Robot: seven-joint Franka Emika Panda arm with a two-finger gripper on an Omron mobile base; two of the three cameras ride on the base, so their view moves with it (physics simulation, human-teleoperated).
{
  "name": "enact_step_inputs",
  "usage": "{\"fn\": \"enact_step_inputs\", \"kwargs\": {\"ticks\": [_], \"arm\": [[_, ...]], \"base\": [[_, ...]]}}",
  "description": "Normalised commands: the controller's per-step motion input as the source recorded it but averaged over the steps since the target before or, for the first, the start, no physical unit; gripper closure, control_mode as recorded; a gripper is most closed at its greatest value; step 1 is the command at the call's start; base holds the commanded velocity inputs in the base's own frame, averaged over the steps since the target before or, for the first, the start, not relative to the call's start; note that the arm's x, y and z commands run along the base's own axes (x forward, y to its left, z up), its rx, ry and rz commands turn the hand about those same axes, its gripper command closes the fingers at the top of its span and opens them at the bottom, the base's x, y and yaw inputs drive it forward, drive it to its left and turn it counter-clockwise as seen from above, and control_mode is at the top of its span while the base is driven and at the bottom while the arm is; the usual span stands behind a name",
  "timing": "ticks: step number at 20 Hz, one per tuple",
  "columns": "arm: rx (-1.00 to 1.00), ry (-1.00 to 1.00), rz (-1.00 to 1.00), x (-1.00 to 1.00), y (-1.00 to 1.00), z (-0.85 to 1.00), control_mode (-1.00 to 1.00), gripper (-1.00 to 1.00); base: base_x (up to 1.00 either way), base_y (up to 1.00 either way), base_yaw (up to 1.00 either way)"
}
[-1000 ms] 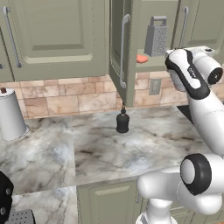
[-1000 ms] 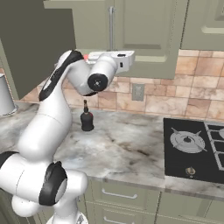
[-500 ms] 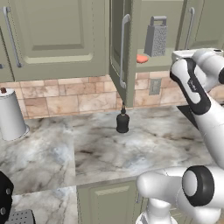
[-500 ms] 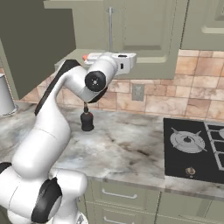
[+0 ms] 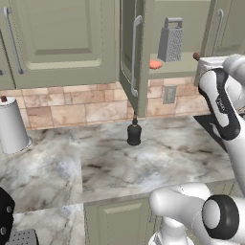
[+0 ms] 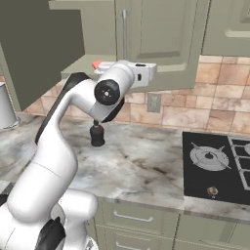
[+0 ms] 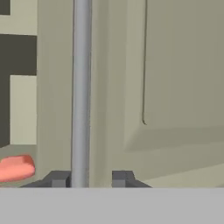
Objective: Pick the bar soap and bar soap from the cabinet and place them on the counter.
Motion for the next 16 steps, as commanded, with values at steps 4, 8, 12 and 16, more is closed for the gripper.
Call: {"fn": "enact_step_inputs", "kwargs": {"ticks": [4, 8, 12, 16], "arm": [[0.03, 0.01, 0.00, -0.82, -0.54, 0.52, -1.00, 1.00], [0.04, 0.00, 0.00, -0.82, -0.57, 0.50, -1.00, 1.00], [0.04, 0.01, 0.00, -0.77, -0.59, 0.47, -1.00, 1.00], [0.04, 0.02, 0.00, -0.73, -0.60, 0.46, -1.00, 1.00]], "base": [[0.00, 0.00, 0.00], [0.00, 0.00, 0.00], [0.00, 0.00, 0.00], [0.00, 0.00, 0.00]]}}
